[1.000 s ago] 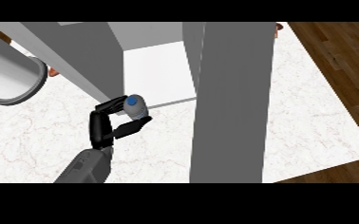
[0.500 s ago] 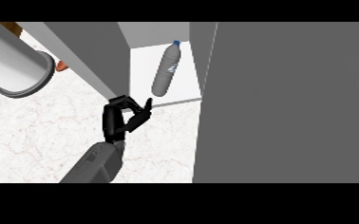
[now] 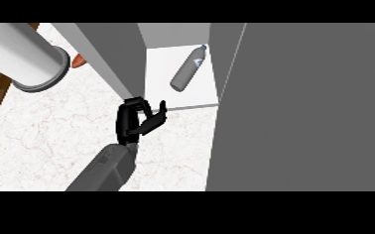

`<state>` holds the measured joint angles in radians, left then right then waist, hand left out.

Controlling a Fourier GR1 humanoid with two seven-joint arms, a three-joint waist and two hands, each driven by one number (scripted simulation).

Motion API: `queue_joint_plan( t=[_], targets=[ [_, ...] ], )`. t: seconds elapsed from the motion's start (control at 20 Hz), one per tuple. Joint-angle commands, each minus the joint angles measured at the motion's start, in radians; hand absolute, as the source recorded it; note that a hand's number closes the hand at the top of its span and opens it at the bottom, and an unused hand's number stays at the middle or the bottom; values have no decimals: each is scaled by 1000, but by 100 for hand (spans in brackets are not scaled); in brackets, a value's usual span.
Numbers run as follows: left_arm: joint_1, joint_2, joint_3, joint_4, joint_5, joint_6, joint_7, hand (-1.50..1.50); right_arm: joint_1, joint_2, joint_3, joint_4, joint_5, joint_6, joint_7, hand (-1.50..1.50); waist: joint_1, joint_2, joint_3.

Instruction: Pick up the bottled water, place it into the cabinet and close the cabinet

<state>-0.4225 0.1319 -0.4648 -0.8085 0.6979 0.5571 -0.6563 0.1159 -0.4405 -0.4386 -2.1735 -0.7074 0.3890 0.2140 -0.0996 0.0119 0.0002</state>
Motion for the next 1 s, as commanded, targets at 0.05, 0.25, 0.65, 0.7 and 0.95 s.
queue_joint_plan(
  t=[0.05,0.25,0.65,0.7,0.95],
  targets=[
    [-211,-70,5,-49,15,-133,9,150,21,-10,-9,-40,-20,0,25,-150,7,-8,-4],
    [-132,-68,-10,-51,28,-246,-37,150,70,3,-13,-65,-22,36,21,150,52,-12,-2],
    [-15,-67,-30,-137,36,-428,-36,150,218,65,16,-323,-74,27,123,150,87,-17,-1],
    [66,-36,-57,-209,17,-431,-44,150,190,38,-15,-299,-120,7,135,150,96,-18,-1],
    [149,19,-96,-353,-24,-429,25,-150,176,21,-19,-320,-142,4,161,150,99,-19,0]
  ],
)
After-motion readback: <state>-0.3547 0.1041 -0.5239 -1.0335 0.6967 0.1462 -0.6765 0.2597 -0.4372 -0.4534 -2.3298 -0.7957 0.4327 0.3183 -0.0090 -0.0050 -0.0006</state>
